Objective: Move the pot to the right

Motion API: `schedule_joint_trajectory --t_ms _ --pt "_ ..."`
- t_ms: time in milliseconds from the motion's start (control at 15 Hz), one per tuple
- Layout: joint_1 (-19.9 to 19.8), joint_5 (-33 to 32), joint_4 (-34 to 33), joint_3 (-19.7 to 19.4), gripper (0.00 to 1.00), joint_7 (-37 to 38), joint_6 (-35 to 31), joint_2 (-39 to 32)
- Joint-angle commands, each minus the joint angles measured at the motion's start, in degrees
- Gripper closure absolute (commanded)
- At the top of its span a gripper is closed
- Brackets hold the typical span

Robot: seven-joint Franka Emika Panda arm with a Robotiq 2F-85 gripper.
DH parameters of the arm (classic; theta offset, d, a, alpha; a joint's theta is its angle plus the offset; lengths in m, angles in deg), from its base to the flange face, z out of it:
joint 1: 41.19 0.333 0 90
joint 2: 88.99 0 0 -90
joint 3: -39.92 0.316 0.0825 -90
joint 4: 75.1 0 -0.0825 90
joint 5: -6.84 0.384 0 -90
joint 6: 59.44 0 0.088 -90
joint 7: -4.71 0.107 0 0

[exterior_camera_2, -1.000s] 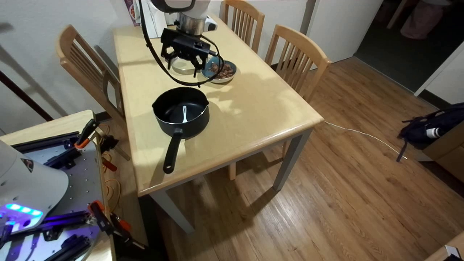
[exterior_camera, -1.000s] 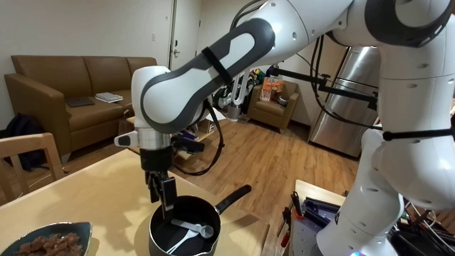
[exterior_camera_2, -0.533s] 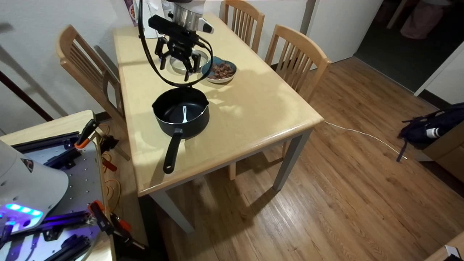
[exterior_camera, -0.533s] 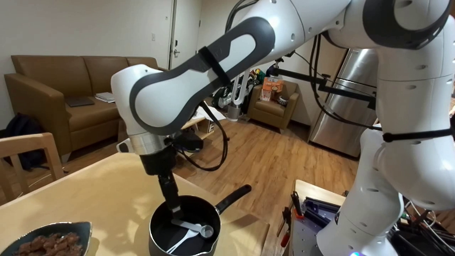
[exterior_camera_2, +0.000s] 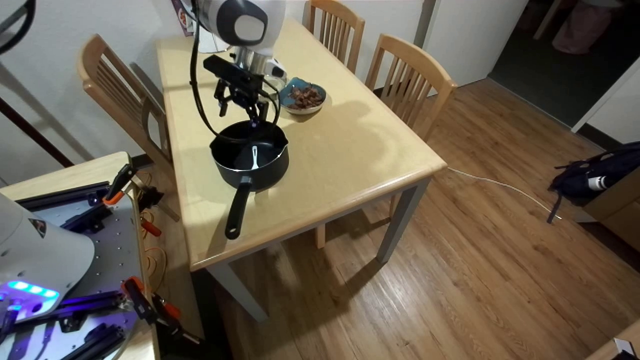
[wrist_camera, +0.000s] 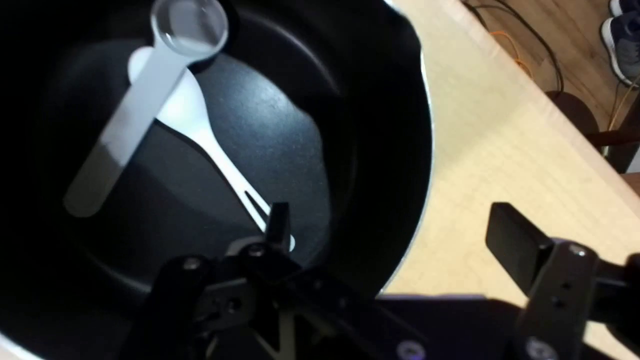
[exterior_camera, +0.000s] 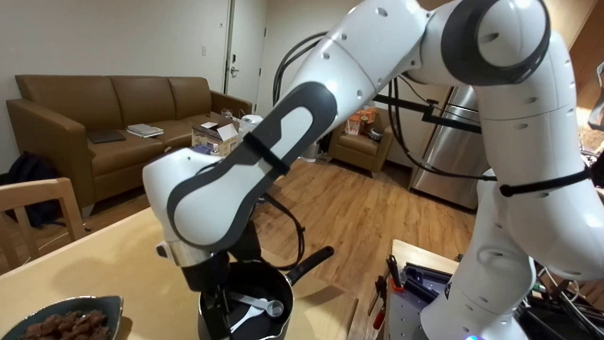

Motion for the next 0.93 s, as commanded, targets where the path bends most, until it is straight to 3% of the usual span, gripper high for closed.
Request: schedule_joint_trajectory --t_ms 0,67,133,800,867 --pt "0.1 2.3 0.1 1.5 0.00 3.9 -8.6 -4.7" --pt "0.0 2.5 0.6 2.0 0.00 4.3 -11.2 -5.4" --pt "-0.1 0.4 -0.2 1.8 0.00 3.1 -8.0 -5.3" --pt "1.0 -1.7 -2.1 1.4 0.00 3.4 -10.8 -6.7" --pt "1.3 -2.5 -2.6 1.4 0.15 3.3 -11.2 -6.9"
